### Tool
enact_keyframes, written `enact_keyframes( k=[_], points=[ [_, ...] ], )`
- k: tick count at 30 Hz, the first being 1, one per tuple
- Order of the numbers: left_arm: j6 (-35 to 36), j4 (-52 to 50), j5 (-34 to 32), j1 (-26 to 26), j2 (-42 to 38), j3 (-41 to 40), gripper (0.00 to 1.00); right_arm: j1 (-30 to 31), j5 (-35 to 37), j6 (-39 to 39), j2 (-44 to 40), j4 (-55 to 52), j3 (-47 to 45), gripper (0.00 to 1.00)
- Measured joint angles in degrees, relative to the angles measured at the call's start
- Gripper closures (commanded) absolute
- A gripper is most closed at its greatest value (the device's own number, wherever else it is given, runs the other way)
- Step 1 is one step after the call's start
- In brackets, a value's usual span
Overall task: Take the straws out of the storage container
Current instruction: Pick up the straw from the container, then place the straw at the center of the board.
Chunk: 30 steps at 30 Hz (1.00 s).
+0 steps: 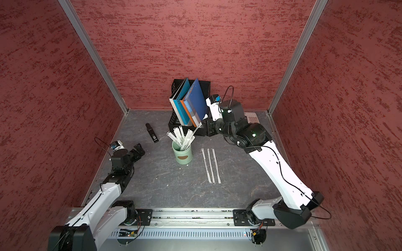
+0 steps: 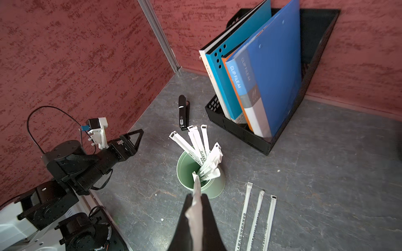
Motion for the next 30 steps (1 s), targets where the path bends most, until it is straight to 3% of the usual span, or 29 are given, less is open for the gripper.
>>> enact_keyframes(
  k=[12, 18, 25, 30],
  points=[
    [0.00, -0.02, 0.00, 0.02, 0.00, 0.00, 0.00, -3.52, 13.11, 3.15, 5.42, -26.77, 10.73, 1.00],
    [-0.02, -0.02, 0.00, 0.13, 0.02, 0.00, 0.00, -6.47, 13.22, 3.19, 13.49, -34.84, 5.77, 1.00],
    [-0.11, -0.04, -0.02, 0.28, 0.04, 0.00, 0.01, -8.61, 12.44, 0.66, 20.09, -36.94, 0.11, 1.00],
    [-0.15, -0.04, 0.00, 0.28, 0.04, 0.00, 0.00, -11.39, 6.64, -3.10, 22.71, -35.23, -3.13, 1.00]
  ],
)
